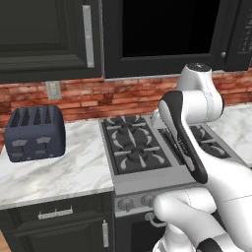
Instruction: Lower the heat of the kettle.
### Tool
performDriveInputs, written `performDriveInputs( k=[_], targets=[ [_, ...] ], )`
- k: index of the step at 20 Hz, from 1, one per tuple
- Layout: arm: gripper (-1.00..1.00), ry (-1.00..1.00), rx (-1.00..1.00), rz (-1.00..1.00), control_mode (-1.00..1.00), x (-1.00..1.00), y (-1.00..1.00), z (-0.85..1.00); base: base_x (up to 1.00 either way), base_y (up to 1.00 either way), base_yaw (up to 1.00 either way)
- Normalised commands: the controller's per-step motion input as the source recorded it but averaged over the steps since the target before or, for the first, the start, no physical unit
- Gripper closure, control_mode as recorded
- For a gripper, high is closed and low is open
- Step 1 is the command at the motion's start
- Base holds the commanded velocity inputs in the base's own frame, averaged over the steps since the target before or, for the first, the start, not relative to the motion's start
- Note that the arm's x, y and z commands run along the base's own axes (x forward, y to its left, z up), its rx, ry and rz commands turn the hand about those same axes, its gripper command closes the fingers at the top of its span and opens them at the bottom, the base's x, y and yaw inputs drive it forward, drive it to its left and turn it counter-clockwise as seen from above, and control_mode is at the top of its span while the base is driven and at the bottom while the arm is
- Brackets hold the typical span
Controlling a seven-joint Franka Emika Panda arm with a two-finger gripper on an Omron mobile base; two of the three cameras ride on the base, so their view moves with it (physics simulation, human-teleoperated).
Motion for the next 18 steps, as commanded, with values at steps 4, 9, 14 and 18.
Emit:
performDriveInputs(
  k=[4,9,14,18],
  targets=[
    [-1.00,0.00,0.00,0.00,1.00,0.00,0.00,0.00,0.01,0.00,0.00],
    [-1.00,0.00,0.00,0.00,-1.00,0.00,0.00,0.00,0.00,0.00,0.00],
    [-1.00,-0.02,0.06,0.00,-1.00,-0.08,-0.26,-0.17,0.00,0.00,0.00],
    [-1.00,-0.09,0.17,-0.07,-1.00,-0.49,-0.76,-0.44,0.00,0.00,0.00]
  ],
)
